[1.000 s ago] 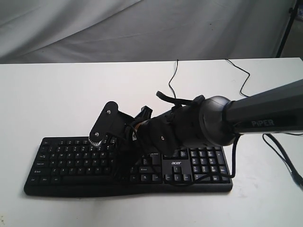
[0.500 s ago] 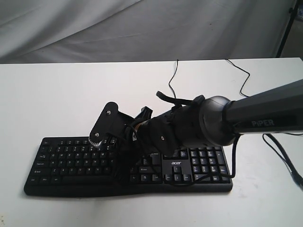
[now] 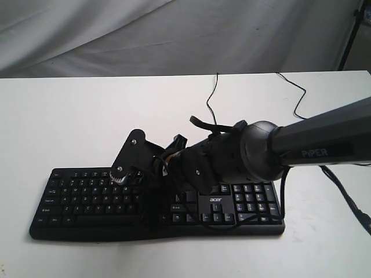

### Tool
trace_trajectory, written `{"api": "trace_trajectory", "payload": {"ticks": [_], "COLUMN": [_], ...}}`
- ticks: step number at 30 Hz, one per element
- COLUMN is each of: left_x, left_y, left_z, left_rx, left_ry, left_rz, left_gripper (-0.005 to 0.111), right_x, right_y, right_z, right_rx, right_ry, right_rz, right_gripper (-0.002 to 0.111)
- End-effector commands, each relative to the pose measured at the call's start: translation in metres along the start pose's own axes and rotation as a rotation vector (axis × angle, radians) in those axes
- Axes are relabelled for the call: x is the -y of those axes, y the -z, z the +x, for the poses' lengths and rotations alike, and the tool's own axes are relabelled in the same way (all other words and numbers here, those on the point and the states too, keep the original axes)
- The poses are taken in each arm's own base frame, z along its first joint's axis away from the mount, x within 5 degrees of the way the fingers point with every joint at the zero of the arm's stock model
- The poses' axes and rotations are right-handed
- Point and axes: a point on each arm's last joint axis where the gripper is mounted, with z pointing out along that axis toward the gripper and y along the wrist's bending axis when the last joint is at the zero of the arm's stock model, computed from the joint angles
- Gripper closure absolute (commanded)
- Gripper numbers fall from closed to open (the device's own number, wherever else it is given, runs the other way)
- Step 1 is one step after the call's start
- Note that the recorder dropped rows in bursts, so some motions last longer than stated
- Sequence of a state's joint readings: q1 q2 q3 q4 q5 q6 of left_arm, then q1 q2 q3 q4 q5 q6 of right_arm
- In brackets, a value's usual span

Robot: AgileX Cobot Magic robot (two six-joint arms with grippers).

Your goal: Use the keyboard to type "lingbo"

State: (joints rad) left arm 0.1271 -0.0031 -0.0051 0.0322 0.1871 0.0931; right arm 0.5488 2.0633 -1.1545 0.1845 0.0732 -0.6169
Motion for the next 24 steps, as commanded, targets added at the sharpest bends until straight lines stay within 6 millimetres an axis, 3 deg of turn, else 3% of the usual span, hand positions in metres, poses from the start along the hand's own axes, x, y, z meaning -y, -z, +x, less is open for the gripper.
{"api": "trace_trajectory", "payload": {"ticks": [1, 9, 13, 24], "left_x": [0.0, 0.0, 0.0, 0.0], "left_y": [-0.001, -0.001, -0.001, -0.001], "left_z": [0.001, 0.001, 0.001, 0.001], "left_rx": [-0.003, -0.003, -0.003, -0.003], "left_ry": [0.003, 0.003, 0.003, 0.003], "left_rz": [0.004, 0.004, 0.004, 0.004], "left_gripper": [0.106, 0.106, 0.106, 0.106], "right_x": [-0.001, -0.002, 0.001, 0.017], "right_y": [-0.001, -0.004, 0.006, 0.071], "right_z": [0.003, 0.005, -0.002, -0.039], "right_rx": [-0.013, -0.021, 0.005, 0.153], "right_ry": [-0.006, -0.006, -0.006, -0.022], "right_rz": [-0.007, -0.011, 0.001, 0.06], "right_gripper": [0.108, 0.108, 0.108, 0.108]}}
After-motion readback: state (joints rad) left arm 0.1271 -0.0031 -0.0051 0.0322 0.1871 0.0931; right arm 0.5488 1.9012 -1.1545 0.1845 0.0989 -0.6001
